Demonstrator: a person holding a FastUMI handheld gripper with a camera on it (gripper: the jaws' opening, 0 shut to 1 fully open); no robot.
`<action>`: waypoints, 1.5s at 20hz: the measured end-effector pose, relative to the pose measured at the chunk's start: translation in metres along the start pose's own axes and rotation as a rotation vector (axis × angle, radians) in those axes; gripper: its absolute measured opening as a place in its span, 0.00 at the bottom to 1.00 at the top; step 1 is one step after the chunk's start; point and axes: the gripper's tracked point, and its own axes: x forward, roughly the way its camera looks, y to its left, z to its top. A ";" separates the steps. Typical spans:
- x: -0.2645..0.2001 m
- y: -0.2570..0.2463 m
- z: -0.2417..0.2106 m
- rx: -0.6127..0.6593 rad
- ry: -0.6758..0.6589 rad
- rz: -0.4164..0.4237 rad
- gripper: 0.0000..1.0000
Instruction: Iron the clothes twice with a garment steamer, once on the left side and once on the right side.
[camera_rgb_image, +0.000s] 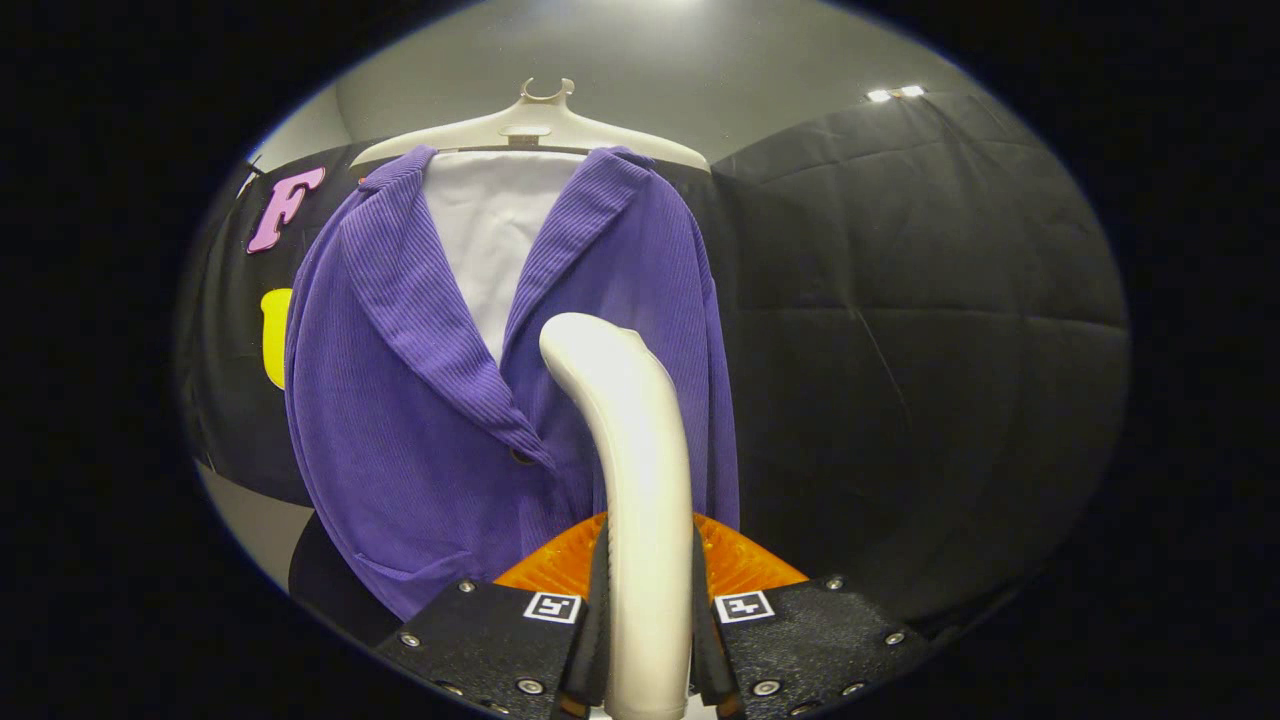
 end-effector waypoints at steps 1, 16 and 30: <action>0.000 -0.002 -0.011 -0.011 0.016 -0.006 0.34; -0.001 -0.013 -0.059 -0.049 0.188 -0.043 0.34; 0.003 -0.013 -0.061 -0.069 0.164 -0.018 0.35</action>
